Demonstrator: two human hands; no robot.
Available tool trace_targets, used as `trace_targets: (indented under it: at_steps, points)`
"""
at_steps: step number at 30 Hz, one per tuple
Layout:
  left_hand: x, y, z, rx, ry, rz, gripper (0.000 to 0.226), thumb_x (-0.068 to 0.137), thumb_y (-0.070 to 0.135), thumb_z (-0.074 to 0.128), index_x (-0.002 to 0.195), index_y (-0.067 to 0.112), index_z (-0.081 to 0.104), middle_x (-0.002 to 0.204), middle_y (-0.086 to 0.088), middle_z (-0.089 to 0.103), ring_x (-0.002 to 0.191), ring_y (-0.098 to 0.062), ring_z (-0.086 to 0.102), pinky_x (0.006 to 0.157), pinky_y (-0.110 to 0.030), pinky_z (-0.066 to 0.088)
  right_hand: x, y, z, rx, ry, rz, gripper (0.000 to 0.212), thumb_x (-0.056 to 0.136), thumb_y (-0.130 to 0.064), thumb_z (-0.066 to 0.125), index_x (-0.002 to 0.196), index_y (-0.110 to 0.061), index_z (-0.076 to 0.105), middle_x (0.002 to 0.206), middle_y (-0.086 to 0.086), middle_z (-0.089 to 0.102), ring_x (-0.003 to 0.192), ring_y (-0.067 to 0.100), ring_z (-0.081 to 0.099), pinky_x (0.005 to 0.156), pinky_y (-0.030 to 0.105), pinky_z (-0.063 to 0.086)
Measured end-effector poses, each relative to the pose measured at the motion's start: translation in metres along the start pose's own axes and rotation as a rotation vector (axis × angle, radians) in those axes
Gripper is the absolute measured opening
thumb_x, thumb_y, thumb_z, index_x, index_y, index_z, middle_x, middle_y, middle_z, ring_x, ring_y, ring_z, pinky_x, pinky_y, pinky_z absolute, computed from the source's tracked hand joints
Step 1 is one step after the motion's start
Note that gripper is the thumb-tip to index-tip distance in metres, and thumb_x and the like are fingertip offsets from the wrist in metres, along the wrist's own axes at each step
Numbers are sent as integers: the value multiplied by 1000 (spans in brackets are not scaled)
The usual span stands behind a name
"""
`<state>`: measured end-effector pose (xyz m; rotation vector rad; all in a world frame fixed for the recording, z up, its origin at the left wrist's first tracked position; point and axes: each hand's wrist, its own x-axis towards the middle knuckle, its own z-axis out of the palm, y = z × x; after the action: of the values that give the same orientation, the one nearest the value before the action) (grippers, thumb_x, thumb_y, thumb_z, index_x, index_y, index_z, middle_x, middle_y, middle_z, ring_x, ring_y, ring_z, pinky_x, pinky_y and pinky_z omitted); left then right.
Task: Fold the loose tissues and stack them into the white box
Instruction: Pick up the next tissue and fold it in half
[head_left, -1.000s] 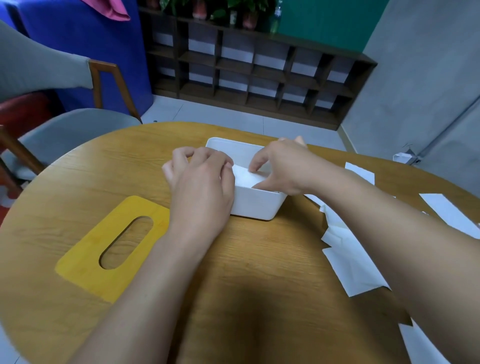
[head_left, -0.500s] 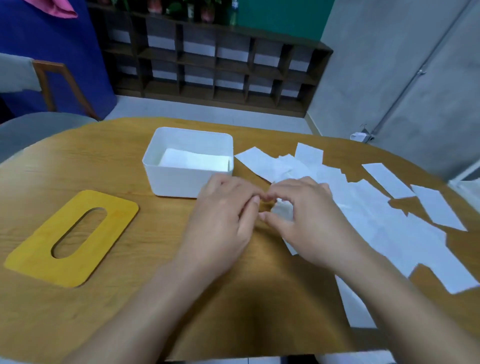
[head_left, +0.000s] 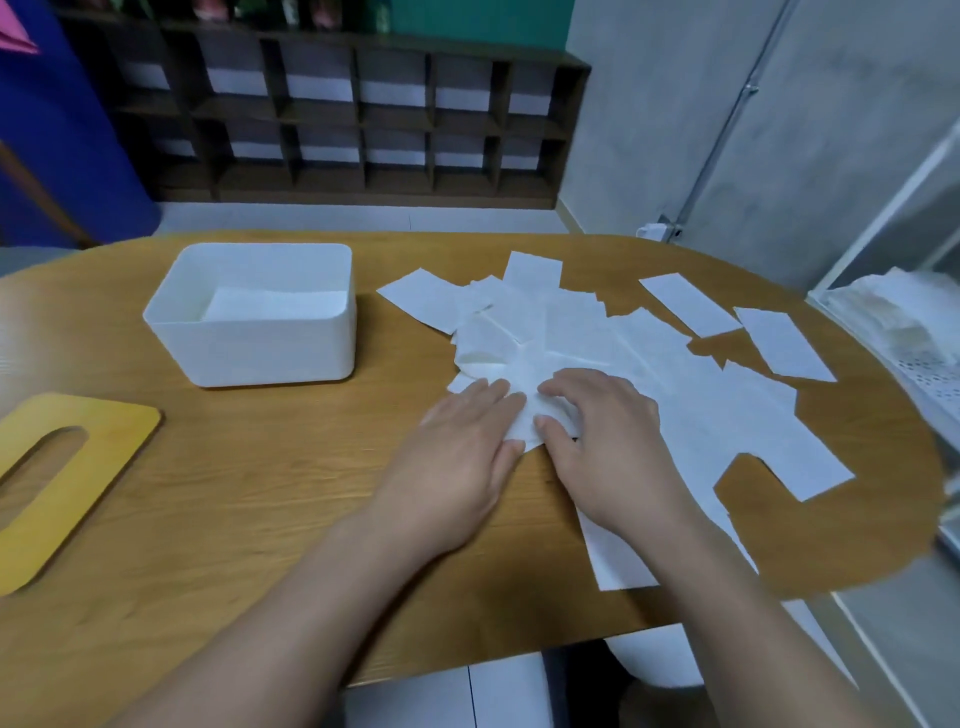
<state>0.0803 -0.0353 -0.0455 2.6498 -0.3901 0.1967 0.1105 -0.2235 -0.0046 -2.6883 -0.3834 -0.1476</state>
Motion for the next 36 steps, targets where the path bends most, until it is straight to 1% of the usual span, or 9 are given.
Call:
trace_targets:
  at_steps: [7,11,14,18,23,28,30,32,36]
  points:
    - [-22,4,-21,77,-23,-15,47,111,46,35,143,25,61,147,5,61,138,-18,54,112,-43,46,10,-5,13,84,47,-80,21,108,-34,62,125,-32,75,138,-16,69,134,10,56,114,32,28]
    - [-51,6,-32,88,-28,-24,40,112,47,38,138,30,63,144,11,61,137,-16,56,107,-41,45,3,-12,22,132,78,-177,20,105,-32,61,116,-32,78,129,-18,72,127,8,59,112,34,35]
    - [-64,4,-35,-29,-38,-4,35,115,44,44,147,38,58,154,22,52,141,-6,51,110,-33,41,3,-27,26,182,41,-291,25,103,-26,59,115,-32,80,142,-19,67,137,5,51,116,30,26]
    - [-75,-10,-42,-153,114,-90,26,110,37,57,130,34,73,136,25,67,127,-1,63,105,-30,47,4,-44,40,63,-20,-464,36,102,-20,51,119,-30,82,155,-12,62,143,18,49,118,41,29]
    - [-74,-25,-57,-195,287,-221,8,105,29,70,106,33,77,105,23,73,103,-5,69,88,-27,50,11,-56,42,-44,18,-455,44,96,-13,52,134,-24,71,152,-10,63,139,22,52,117,42,30]
    - [-70,-35,-65,-313,415,-327,29,99,21,78,123,35,71,117,26,70,112,7,63,87,-5,42,5,-60,29,298,243,-397,33,105,-4,61,129,-20,78,134,-13,74,131,8,62,117,38,42]
    - [-70,-38,-66,-397,433,-339,40,99,18,78,133,34,65,125,26,67,120,4,63,94,-9,46,-2,-62,21,542,232,-306,29,105,-5,69,122,-25,81,126,-21,76,128,2,67,113,30,51]
    - [-69,-43,-66,-516,444,-370,50,100,15,76,142,34,58,136,22,66,129,-2,63,103,-23,53,-6,-63,15,749,168,-223,30,103,-5,73,116,-31,83,119,-23,79,124,2,71,106,25,55]
    - [-69,-45,-71,-796,446,-418,63,101,8,75,153,31,48,145,10,64,133,-6,65,108,-31,56,-3,-57,8,1143,87,-71,29,99,4,73,115,-18,83,117,-6,84,117,15,77,103,35,61]
